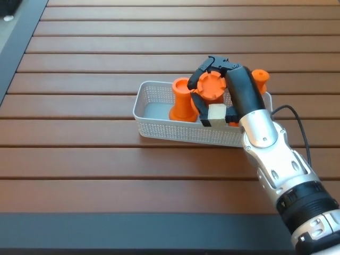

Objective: Using the right hand to place 3 different shape and weight chess pieces into a small container

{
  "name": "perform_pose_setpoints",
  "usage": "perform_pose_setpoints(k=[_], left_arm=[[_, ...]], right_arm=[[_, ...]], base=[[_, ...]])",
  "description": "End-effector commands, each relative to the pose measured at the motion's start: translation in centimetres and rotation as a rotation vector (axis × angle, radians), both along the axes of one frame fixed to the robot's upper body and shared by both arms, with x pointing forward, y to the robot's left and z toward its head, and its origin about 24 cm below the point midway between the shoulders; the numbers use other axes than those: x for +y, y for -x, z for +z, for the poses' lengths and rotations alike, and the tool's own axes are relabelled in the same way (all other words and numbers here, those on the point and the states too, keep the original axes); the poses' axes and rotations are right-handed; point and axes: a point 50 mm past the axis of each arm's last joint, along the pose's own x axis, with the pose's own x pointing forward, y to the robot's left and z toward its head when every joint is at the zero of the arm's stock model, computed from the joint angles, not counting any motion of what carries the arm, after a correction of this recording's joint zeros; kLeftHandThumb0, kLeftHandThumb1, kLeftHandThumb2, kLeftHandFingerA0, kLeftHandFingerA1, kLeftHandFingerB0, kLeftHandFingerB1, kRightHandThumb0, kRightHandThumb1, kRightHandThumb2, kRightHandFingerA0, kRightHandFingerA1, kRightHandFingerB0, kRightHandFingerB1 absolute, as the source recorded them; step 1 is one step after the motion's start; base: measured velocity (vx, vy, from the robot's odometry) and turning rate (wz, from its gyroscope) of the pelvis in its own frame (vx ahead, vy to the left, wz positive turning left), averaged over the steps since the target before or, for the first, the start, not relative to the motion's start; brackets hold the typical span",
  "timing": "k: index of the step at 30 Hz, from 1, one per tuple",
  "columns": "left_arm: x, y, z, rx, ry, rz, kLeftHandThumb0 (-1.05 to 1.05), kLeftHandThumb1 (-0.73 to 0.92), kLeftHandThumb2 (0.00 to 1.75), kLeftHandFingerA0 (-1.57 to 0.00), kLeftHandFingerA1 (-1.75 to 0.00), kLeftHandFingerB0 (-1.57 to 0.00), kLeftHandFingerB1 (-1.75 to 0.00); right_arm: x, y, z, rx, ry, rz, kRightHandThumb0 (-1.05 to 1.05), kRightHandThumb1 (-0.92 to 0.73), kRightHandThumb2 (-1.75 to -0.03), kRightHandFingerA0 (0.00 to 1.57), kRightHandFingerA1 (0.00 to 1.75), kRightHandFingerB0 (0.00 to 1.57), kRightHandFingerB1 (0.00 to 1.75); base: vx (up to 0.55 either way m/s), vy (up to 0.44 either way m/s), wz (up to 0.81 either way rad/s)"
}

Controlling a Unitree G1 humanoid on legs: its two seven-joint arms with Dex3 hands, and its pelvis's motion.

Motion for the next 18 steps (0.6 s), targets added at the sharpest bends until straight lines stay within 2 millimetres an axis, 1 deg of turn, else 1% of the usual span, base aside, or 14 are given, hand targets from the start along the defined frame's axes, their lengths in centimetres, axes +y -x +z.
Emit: perform_pose_setpoints(k=[1, 4, 5, 9, 10, 11, 12, 13, 17, 18], left_arm=[[-0.1, 1.0, -0.3, 0.052, 0.022, 0.004, -0.11, 0.05, 1.69, -1.51, -1.32, -1.44, -1.22], [-0.1, 1.1, -0.3, 0.057, 0.027, 0.013, -0.11, 0.05, 1.69, -1.51, -1.32, -1.44, -1.22], [0.0, 1.0, -0.3, 0.055, 0.023, 0.01, -0.13, 0.05, 1.65, -1.51, -1.29, -1.48, -1.24], [0.0, 0.9, -0.3, 0.052, 0.018, 0.004, -0.13, 0.05, 1.65, -1.51, -1.29, -1.48, -1.24], [0.0, 1.0, -0.3, 0.048, 0.026, 0.012, -0.15, -0.01, 1.69, -1.57, -1.33, -1.55, -1.22], [0.0, 1.0, -0.3, 0.045, 0.033, 0.018, -0.15, -0.01, 1.69, -1.57, -1.33, -1.55, -1.22], [0.0, 1.0, -0.3, 0.047, 0.031, 0.015, -0.16, -0.02, 1.69, -1.54, -1.29, -1.51, -1.21], [-0.1, 1.2, -0.3, 0.055, 0.026, 0.01, -0.05, 0.43, 1.23, -1.48, -1.36, -1.5, -1.35], [-0.2, 1.4, -0.3, 0.063, 0.022, 0.008, -0.05, 0.43, 1.23, -1.48, -1.36, -1.5, -1.35], [-0.1, 1.6, -0.3, 0.063, 0.012, 0.0, -0.11, 0.0, 1.7, -1.57, -1.24, -1.53, -1.16]], right_arm=[[-0.5, -0.5, 0.6, -0.03, 0.03, -0.02, -0.15, -0.59, -1.1, 0.78, 1.73, 0.68, 1.58], [-0.3, -0.5, 0.7, -0.034, 0.022, -0.022, -0.15, -0.59, -1.1, 0.78, 1.73, 0.68, 1.58], [-0.3, -0.5, 0.8, -0.052, 0.017, -0.033, -0.22, -0.76, -0.78, 0.8, 1.53, 0.6, 0.82], [-0.3, -0.4, 0.8, -0.081, 0.009, -0.05, -0.22, -0.76, -0.78, 0.8, 1.53, 0.6, 0.82], [0.0, -0.3, 0.9, -0.095, 0.039, -0.045, -0.37, -0.61, -0.58, 0.28, 0.85, 0.18, 0.37], [0.2, -0.2, 0.9, -0.107, 0.061, -0.042, -0.37, -0.61, -0.58, 0.28, 0.85, 0.18, 0.37], [0.5, -0.1, 0.9, -0.117, 0.107, -0.027, -0.41, -0.59, -0.58, 0.16, 0.78, 0.1, 0.36], [0.6, -0.1, 0.9, -0.118, 0.131, -0.014, -0.47, -0.55, -0.58, 0.0, 0.45, 0.07, 0.32], [0.8, 0.0, 0.9, -0.121, 0.156, -0.002, -0.47, -0.55, -0.58, 0.0, 0.45, 0.07, 0.32], [0.7, -0.1, 1.0, -0.13, 0.205, -0.015, -0.52, -0.54, -0.56, 0.0, 0.3, 0.08, 0.34]], base=[[0.0, 0.0, 0.0], [0.0, 0.0, 0.0], [0.0, 0.0, 0.0], [0.0, 0.0, 0.0], [0.0, 0.0, 0.0], [0.0, 0.0, 0.0], [0.0, 0.0, 0.0], [0.0, 0.0, 0.0], [0.0, 0.0, 0.0], [0.0, 0.0, 0.0]])
